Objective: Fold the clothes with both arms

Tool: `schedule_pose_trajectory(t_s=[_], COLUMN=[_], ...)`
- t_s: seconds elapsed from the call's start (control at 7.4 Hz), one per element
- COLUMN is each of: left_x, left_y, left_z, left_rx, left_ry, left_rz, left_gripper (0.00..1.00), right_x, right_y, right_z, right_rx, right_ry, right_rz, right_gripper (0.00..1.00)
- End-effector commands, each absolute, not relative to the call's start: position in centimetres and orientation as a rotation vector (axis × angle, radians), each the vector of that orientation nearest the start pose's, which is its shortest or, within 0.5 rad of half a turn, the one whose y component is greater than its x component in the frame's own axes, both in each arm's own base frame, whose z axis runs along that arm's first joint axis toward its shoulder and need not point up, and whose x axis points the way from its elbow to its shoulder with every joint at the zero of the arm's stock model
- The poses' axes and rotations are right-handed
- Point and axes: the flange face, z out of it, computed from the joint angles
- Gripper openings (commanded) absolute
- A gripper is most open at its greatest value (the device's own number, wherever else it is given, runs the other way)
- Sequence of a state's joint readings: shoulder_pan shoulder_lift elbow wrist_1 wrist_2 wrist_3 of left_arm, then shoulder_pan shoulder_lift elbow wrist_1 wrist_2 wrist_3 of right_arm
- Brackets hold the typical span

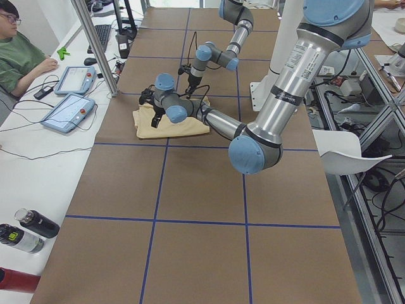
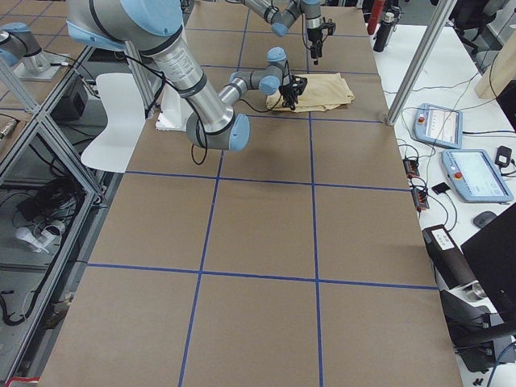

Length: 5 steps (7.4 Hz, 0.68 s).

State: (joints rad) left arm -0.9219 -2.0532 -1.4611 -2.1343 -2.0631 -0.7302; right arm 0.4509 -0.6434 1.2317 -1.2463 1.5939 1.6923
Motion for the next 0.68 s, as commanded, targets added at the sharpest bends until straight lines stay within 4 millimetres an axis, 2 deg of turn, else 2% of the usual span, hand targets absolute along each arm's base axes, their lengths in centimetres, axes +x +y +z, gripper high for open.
schedule_pose_trajectory(t_s=[0.0, 0.14, 0.27, 0.41, 0.54], left_x=[35.0, 35.0, 35.0, 35.0, 35.1], left_y=[-60.2, -60.3, -60.3, -60.3, -60.2], left_z=[36.8, 36.8, 36.7, 36.7, 36.7], left_rx=[0.416, 0.416, 0.417, 0.417, 0.416], left_ry=[0.934, 0.934, 0.934, 0.934, 0.935], left_rz=[0.158, 0.158, 0.158, 0.158, 0.159], left_gripper=[1.00, 1.00, 1.00, 1.00, 1.00], right_x=[-64.4, -60.4, -56.9, -54.6, -54.4], right_y=[-45.7, -43.7, -40.8, -37.6, -36.7], right_z=[19.3, 22.7, 25.1, 25.8, 25.5], right_rx=[0.109, 0.107, 0.104, 0.091, 0.085], right_ry=[-0.940, -0.957, -0.968, -0.953, -0.942], right_rz=[0.512, 0.507, 0.492, 0.470, 0.461], right_gripper=[0.00, 0.00, 0.00, 0.00, 0.00])
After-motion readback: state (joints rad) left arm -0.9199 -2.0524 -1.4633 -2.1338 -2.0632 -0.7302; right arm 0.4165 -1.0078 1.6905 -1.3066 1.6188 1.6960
